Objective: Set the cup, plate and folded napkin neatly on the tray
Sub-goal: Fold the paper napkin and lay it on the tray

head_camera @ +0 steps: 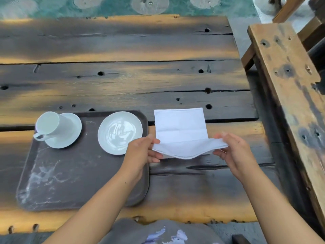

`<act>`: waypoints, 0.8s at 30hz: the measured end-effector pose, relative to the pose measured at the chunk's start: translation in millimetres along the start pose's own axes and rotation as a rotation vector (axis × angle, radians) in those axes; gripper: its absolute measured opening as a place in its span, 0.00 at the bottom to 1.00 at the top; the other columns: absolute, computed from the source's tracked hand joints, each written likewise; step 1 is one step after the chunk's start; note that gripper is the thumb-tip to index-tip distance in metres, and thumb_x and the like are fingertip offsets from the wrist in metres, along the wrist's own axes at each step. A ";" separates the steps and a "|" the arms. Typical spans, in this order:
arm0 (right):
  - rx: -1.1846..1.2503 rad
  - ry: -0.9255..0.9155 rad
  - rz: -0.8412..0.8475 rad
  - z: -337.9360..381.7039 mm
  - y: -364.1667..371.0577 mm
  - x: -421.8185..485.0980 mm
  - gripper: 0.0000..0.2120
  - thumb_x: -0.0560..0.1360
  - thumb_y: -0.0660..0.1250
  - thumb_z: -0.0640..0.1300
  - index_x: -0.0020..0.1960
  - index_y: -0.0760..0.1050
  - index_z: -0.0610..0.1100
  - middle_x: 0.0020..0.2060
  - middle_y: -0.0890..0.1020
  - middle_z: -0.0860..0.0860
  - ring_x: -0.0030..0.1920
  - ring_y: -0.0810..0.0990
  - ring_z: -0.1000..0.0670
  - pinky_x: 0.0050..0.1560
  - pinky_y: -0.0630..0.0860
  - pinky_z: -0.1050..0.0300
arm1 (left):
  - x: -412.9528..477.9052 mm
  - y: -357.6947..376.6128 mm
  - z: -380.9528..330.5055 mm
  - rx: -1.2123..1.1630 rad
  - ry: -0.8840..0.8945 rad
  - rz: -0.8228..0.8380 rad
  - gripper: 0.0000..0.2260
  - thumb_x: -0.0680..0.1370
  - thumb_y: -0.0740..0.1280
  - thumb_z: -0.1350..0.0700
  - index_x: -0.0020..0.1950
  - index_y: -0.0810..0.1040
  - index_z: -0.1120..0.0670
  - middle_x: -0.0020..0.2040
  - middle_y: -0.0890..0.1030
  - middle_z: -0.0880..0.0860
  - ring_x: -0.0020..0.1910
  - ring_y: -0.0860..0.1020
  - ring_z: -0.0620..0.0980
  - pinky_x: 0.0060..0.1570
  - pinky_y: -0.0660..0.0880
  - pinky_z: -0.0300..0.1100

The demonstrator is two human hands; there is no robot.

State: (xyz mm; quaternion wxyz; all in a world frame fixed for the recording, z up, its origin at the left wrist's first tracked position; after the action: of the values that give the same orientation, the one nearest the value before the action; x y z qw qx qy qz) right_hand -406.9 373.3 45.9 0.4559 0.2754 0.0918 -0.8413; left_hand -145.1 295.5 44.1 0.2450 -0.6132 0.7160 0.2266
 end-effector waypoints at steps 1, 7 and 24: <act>0.039 0.010 0.016 5.2 3.6 9.7 0.13 0.80 0.62 0.41 0.40 0.82 0.43 0.34 0.84 0.50 0.32 0.80 0.52 0.32 0.80 0.60 | 7.2 1.3 -7.2 -0.035 -0.008 -0.011 0.16 0.83 0.60 0.52 0.46 0.81 0.61 0.38 0.81 0.61 0.28 0.82 0.52 0.25 0.77 0.39; 0.061 0.112 0.060 12.4 22.0 62.2 0.16 0.81 0.62 0.50 0.44 0.82 0.41 0.34 0.81 0.48 0.29 0.78 0.51 0.34 0.78 0.56 | 56.4 4.9 -27.3 -0.064 -0.104 0.022 0.22 0.84 0.55 0.46 0.53 0.81 0.62 0.35 0.85 0.55 0.31 0.84 0.53 0.28 0.78 0.40; 0.114 0.319 -0.132 -24.8 34.5 135.7 0.16 0.81 0.60 0.56 0.50 0.76 0.44 0.45 0.83 0.45 0.43 0.83 0.46 0.40 0.79 0.51 | 124.0 26.1 -9.9 -0.125 -0.272 -0.024 0.19 0.84 0.54 0.44 0.64 0.71 0.57 0.58 0.82 0.60 0.55 0.82 0.59 0.51 0.79 0.53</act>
State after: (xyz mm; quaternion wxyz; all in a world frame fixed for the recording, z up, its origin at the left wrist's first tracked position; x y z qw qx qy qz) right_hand -428.1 266.5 -45.6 0.3628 0.4242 0.1330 -0.8190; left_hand -187.5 198.0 -25.6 0.3038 -0.5994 0.6534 0.3486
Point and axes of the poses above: each hand's wrist, its own x-axis towards the middle knuckle, its own y-axis out of the palm, z = x × y, the point moved 1 cm from there along x, towards the middle knuckle
